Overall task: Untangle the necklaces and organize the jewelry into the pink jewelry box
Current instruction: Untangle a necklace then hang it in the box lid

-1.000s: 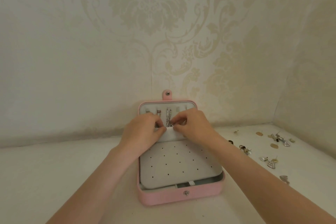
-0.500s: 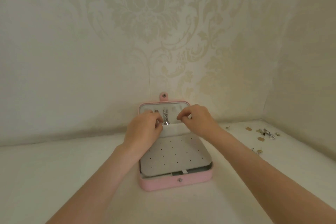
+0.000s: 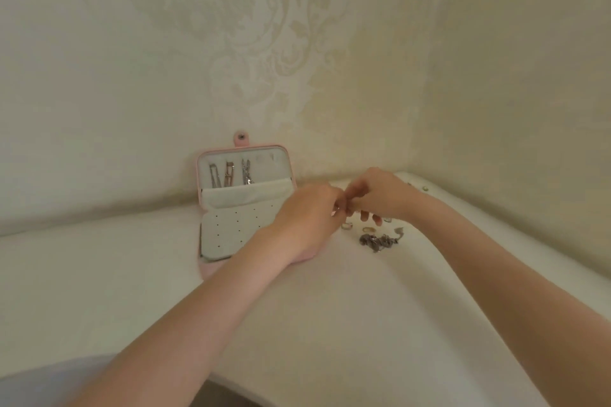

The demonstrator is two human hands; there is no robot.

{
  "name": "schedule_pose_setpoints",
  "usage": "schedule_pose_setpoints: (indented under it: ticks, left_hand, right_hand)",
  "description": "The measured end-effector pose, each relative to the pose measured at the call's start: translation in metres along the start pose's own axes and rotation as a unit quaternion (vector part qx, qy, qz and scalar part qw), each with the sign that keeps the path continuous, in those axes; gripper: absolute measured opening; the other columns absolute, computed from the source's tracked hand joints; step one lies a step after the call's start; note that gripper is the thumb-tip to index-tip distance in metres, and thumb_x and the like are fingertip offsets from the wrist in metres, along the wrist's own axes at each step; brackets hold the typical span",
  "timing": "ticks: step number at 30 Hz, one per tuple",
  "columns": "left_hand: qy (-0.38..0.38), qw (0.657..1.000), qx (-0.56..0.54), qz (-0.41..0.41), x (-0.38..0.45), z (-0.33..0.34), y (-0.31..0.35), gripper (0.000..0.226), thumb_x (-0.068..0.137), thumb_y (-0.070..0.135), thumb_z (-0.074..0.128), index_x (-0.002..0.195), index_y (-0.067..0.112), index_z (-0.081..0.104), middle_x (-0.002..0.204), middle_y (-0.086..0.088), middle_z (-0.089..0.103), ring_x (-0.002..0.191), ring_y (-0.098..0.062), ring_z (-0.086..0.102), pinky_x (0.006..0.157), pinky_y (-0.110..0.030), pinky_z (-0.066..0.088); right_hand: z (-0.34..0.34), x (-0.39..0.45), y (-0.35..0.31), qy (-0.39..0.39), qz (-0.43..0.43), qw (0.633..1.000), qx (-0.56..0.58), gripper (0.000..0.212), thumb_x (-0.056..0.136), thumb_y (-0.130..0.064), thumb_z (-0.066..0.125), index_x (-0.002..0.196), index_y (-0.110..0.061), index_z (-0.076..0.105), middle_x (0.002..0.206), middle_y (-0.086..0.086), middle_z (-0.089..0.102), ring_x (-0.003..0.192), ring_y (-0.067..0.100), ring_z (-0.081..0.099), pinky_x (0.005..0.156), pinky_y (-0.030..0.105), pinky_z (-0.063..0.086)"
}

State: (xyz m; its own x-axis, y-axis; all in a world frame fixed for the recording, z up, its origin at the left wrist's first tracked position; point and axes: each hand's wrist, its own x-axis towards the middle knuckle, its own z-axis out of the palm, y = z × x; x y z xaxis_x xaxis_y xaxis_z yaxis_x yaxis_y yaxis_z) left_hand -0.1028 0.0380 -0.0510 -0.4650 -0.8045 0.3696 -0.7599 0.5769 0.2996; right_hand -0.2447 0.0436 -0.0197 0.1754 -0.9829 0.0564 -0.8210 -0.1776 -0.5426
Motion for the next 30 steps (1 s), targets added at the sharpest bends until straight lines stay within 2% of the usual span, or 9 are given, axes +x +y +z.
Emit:
schedule_pose_setpoints:
  ticks: [2,5,8,11,13,16,19,23,30]
  left_hand:
    - [-0.034,0.999,-0.007,0.005,0.001,0.006,0.003,0.018,0.089,0.02,0.053,0.099,0.021,0.068,0.094,0.002,0.061,0.09,-0.02,0.059,0.078,-0.029,0.045]
    - [-0.068,0.998,0.002,0.008,0.004,0.012,0.009,0.021,0.088,0.021,0.057,0.108,0.021,0.066,0.1,0.002,0.061,0.094,-0.017,0.058,0.082,-0.028,0.044]
    - [-0.081,0.997,0.007,0.016,0.008,0.02,0.016,0.023,0.085,0.022,0.06,0.107,0.021,0.066,0.099,0.004,0.062,0.095,-0.017,0.058,0.082,-0.027,0.044]
    - [-0.092,0.995,0.019,0.023,0.011,0.027,0.021,0.022,0.084,0.023,0.059,0.104,0.02,0.067,0.088,0.007,0.056,0.091,-0.015,0.053,0.08,-0.028,0.045]
    - [-0.086,0.996,0.003,0.023,0.015,0.032,0.02,0.018,0.083,0.021,0.059,0.099,0.019,0.068,0.086,0.007,0.059,0.088,-0.015,0.054,0.08,-0.029,0.047]
    - [-0.062,0.988,-0.139,-0.014,0.022,0.037,0.017,0.009,0.081,0.016,0.066,0.088,0.015,0.07,0.083,0.004,0.066,0.081,-0.011,0.062,0.074,-0.024,0.047]
    - [-0.047,0.93,-0.357,-0.075,0.022,0.031,0.018,0.002,0.083,0.017,0.067,0.082,0.018,0.068,0.077,0.006,0.068,0.071,-0.001,0.061,0.068,-0.018,0.045]
    - [-0.06,0.839,-0.53,-0.108,0.019,0.024,0.023,0.008,0.089,0.017,0.06,0.086,0.013,0.066,0.075,0.006,0.071,0.074,-0.004,0.066,0.081,-0.021,0.052]
    - [-0.044,0.799,-0.588,-0.123,0.015,0.019,0.022,0.011,0.091,0.017,0.058,0.082,0.015,0.064,0.075,0.001,0.064,0.061,-0.007,0.061,0.06,-0.016,0.05]
  right_hand:
    - [-0.001,-0.005,0.01,0.008,-0.004,1.0,-0.028,0.014,0.082,-0.004,0.06,0.079,-0.013,0.071,0.062,-0.005,0.061,0.049,0.011,0.052,0.043,0.015,0.038]
    - [0.005,-0.01,0.027,0.021,0.013,0.998,-0.064,0.01,0.078,-0.01,0.068,0.085,-0.01,0.075,0.079,0.001,0.068,0.063,0.011,0.057,0.053,0.016,0.044]
    - [0.014,-0.012,0.041,-0.001,0.031,0.994,-0.102,0.005,0.072,-0.015,0.073,0.075,-0.011,0.075,0.08,0.007,0.073,0.073,0.018,0.065,0.068,0.028,0.051]
    - [0.016,-0.014,0.05,0.011,0.015,0.997,-0.08,0.006,0.072,-0.009,0.07,0.071,-0.012,0.074,0.074,0.007,0.071,0.069,0.02,0.064,0.062,0.023,0.048]
    - [0.011,-0.017,0.055,0.033,0.006,0.999,-0.022,0.01,0.075,-0.006,0.068,0.072,-0.012,0.074,0.069,0.004,0.067,0.06,0.01,0.056,0.055,0.015,0.041]
    - [0.0,-0.023,0.06,0.054,0.012,0.991,0.12,0.015,0.077,-0.005,0.069,0.066,-0.016,0.07,0.061,0.001,0.057,0.049,0.003,0.042,0.047,0.01,0.033]
    - [-0.008,-0.03,0.062,0.062,0.027,0.952,0.297,0.012,0.082,-0.004,0.064,0.071,-0.008,0.068,0.067,0.002,0.055,0.054,0.008,0.04,0.048,0.017,0.032]
    - [-0.009,-0.03,0.059,0.053,0.017,0.9,0.432,0.02,0.087,-0.006,0.057,0.068,-0.01,0.062,0.064,-0.003,0.061,0.057,0.008,0.048,0.052,0.018,0.038]
    - [-0.002,-0.032,0.048,0.071,0.007,0.874,0.481,0.018,0.089,-0.008,0.057,0.072,-0.012,0.059,0.06,-0.002,0.056,0.051,0.007,0.046,0.056,0.022,0.035]
